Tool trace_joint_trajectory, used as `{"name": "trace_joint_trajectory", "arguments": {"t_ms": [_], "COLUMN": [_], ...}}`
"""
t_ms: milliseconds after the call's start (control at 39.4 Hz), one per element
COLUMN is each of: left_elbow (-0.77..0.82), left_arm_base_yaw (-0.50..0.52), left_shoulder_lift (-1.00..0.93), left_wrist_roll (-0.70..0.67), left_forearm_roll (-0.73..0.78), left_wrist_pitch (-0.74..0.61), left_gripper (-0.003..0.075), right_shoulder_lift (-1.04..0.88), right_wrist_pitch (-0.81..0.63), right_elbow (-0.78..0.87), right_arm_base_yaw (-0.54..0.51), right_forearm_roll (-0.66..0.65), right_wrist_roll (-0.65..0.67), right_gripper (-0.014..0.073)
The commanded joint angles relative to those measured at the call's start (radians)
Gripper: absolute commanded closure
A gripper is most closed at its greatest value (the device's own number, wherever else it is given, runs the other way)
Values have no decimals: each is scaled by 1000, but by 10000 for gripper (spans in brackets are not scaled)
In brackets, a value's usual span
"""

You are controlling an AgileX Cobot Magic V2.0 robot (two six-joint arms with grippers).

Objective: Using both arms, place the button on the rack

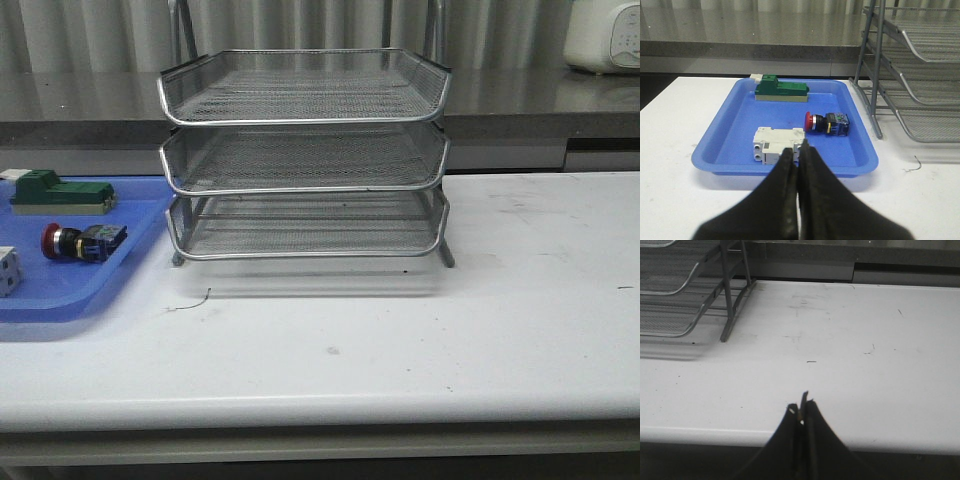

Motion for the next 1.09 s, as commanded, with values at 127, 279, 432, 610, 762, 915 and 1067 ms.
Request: {"name": "trace_joint_trajectory", "arguments": {"t_ms": [127,279,432,610,762,915,1067], "left_elbow": [9,9,9,9,9,9,9], "left_arm_base_yaw": [1,1,1,1,1,1,1], "left_shoulder_lift": [-23,-23,-23,-23,-23,-23,-23], "left_wrist_roll": [-7,-7,-7,-7,-7,-7,-7], "left_forearm_roll": [-10,-10,-10,-10,-10,-10,-11], "left_wrist_pitch": [-82,-82,-82,-82,-85,-85,-133], "left_gripper": [739,739,739,739,739,739,739], "right_shoulder_lift": [-17,-17,-17,-17,-17,-17,-17], "right_wrist_pitch": [-77,-78,-78,-89,-101,-101,-108], "right_elbow": [-4,-4,-4,-4,-4,-4,-4], "right_arm_base_yaw": [-4,-4,-4,-4,-4,-4,-4], "right_forearm_roll": [-10,-10,-10,-10,-10,-10,9], "right_wrist_roll": [-4,-4,-4,-4,-4,-4,-4], "right_gripper": [704,704,704,704,704,704,704]}}
